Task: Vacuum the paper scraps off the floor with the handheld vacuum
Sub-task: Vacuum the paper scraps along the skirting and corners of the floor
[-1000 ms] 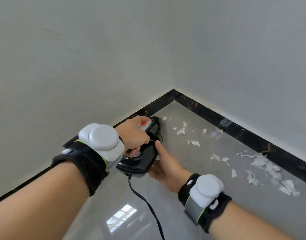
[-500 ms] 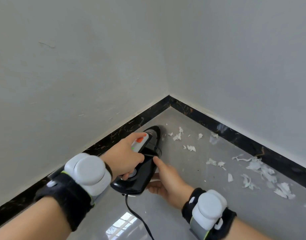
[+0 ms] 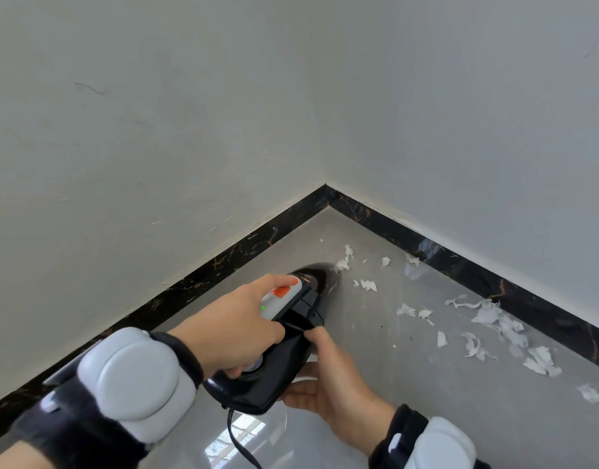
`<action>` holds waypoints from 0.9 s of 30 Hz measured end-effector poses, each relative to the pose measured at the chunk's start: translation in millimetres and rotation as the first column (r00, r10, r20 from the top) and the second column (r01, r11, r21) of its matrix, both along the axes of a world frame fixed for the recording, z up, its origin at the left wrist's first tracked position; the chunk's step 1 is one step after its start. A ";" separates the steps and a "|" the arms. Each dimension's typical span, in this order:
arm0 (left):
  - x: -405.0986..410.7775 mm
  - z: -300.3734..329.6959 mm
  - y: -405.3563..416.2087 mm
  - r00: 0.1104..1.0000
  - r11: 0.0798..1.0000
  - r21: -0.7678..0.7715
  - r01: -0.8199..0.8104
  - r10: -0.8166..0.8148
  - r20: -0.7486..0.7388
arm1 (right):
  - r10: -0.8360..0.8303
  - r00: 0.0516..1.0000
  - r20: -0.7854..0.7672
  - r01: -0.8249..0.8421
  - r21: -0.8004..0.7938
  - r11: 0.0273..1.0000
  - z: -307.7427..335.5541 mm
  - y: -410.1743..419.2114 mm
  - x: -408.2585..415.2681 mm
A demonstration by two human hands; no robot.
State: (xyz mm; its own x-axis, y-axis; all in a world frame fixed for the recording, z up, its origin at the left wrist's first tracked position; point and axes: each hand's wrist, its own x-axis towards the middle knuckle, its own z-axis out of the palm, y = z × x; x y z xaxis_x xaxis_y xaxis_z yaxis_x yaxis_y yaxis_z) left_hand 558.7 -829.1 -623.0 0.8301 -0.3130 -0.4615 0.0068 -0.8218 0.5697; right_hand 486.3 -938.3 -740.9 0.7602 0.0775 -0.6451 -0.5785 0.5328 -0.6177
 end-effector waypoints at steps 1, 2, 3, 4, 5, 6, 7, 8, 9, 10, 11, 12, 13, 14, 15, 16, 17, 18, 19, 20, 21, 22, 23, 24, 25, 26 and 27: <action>1.8 -1.0 -3.0 1.000 1.000 -0.002 0.000 0.000 0.003 | -0.005 1.000 0.002 0.005 -0.008 1.000 0.0 -2.1 1.8; 3.8 -2.6 -6.6 1.000 1.000 -0.001 0.002 -0.002 0.004 | -0.014 1.000 0.005 0.014 -0.015 1.000 -0.2 -4.3 4.3; 5.8 -4.0 -10.9 1.000 1.000 0.002 0.007 -0.007 0.005 | -0.027 1.000 0.006 0.027 -0.024 0.999 -0.3 -6.7 7.2; 8.7 -6.0 -15.2 1.000 1.000 0.002 0.010 -0.010 0.006 | -0.043 0.999 0.006 0.044 -0.034 0.998 -0.9 -9.5 10.4; 11.6 -8.5 -19.9 1.000 1.000 -0.002 0.013 -0.013 0.009 | -0.060 0.998 0.006 0.061 -0.046 0.997 -1.3 -12.8 13.5; 15.3 -11.0 -24.1 1.000 1.000 -0.007 0.014 -0.014 0.013 | -0.074 0.997 0.005 0.074 -0.059 0.996 -2.2 -15.9 16.9; 19.0 -13.8 -28.6 1.000 1.000 -0.014 0.011 -0.011 0.013 | -0.083 0.997 0.002 0.083 -0.072 0.994 -2.6 -19.5 20.2; 22.8 -16.7 -33.2 1.000 1.000 -0.021 0.007 -0.007 0.009 | -0.093 0.996 -0.002 0.093 -0.083 0.992 -3.4 -22.4 23.5; 26.9 -19.8 -38.2 1.000 1.000 -0.030 0.005 -0.005 0.002 | -0.107 0.994 -0.006 0.106 -0.092 0.990 -4.1 -26.0 26.8; 30.1 -22.5 -42.5 1.000 0.999 -0.036 0.001 -0.001 -0.004 | -0.119 0.993 -0.010 0.117 -0.100 0.988 -4.7 -28.7 29.7; 33.0 -24.9 -46.9 1.000 0.999 -0.040 0.000 0.000 -0.007 | -0.129 0.992 -0.010 0.127 -0.108 0.986 -5.1 -31.6 32.4; 35.2 -27.3 -50.2 1.000 0.999 -0.039 0.000 0.000 -0.007 | -0.133 0.991 -0.010 0.131 -0.119 0.984 -5.7 -34.2 34.7; 36.3 -29.2 -52.4 1.000 0.999 -0.032 0.003 -0.003 -0.001 | -0.133 0.991 -0.009 0.131 -0.129 0.983 -6.4 -36.6 36.4; 36.6 -30.7 -53.6 1.000 1.000 -0.025 0.007 -0.006 0.008 | -0.128 0.992 -0.010 0.126 -0.135 0.983 -7.1 -38.6 37.3; 36.0 -31.7 -53.2 1.000 1.000 -0.018 0.013 -0.013 0.014 | -0.119 0.993 -0.013 0.116 -0.135 0.984 -7.1 -39.9 37.4; 34.6 -32.5 -52.0 1.000 1.000 -0.011 0.021 -0.021 0.016 | -0.109 0.994 -0.016 0.106 -0.130 0.986 -7.3 -40.6 36.6; 32.5 -32.5 -50.0 0.999 1.000 -0.005 0.030 -0.030 0.016 | -0.099 0.995 -0.019 0.096 -0.123 0.988 -7.2 -40.8 34.6; 30.3 -32.0 -47.1 0.999 0.999 0.002 0.040 -0.040 0.015 | -0.089 0.996 -0.019 0.086 -0.115 0.990 -7.4 -39.9 32.7; 27.6 -31.1 -43.5 0.999 0.999 0.009 0.051 -0.051 0.016 | -0.077 0.997 -0.020 0.074 -0.106 0.992 -7.6 -38.4 30.3; 23.8 -29.6 -39.8 0.998 0.998 0.019 0.059 -0.060 0.020 | -0.062 0.998 -0.020 0.060 -0.098 0.993 -7.2 -36.3 27.1; 19.6 -27.4 -35.7 0.997 0.997 0.034 0.066 -0.067 0.029 | -0.046 0.999 -0.021 0.044 -0.088 0.995 -6.6 -33.5 23.7; 14.6 -24.9 -31.3 0.996 0.996 0.051 0.074 -0.076 0.042 | -0.029 0.999 -0.021 0.027 -0.078 0.997 -5.9 -30.4 20.1; 9.4 -22.4 -26.9 0.995 0.995 0.065 0.079 -0.082 0.052 | -0.010 1.000 -0.024 0.009 -0.066 0.998 -5.0 -27.2 15.9; 4.2 -19.5 -21.6 0.994 0.994 0.075 0.082 -0.086 0.061 | 0.009 1.000 -0.027 -0.011 -0.053 0.999 -3.7 -23.4 11.9; -1.0 -16.0 -16.1 0.994 0.993 0.079 0.084 -0.090 0.066 | 0.026 0.999 -0.033 -0.027 -0.037 0.999 -1.9 -19.5 7.6; -6.6 -13.0 -9.6 0.994 0.993 0.079 0.083 -0.088 0.061 | 0.042 0.998 -0.042 -0.042 -0.019 0.999 -0.6 -15.4 2.2; -11.0 -10.0 -4.9 0.995 0.994 0.068 0.081 -0.084 0.051 | 0.057 0.997 -0.047 -0.057 -0.001 0.998 0.4 -13.1 -1.9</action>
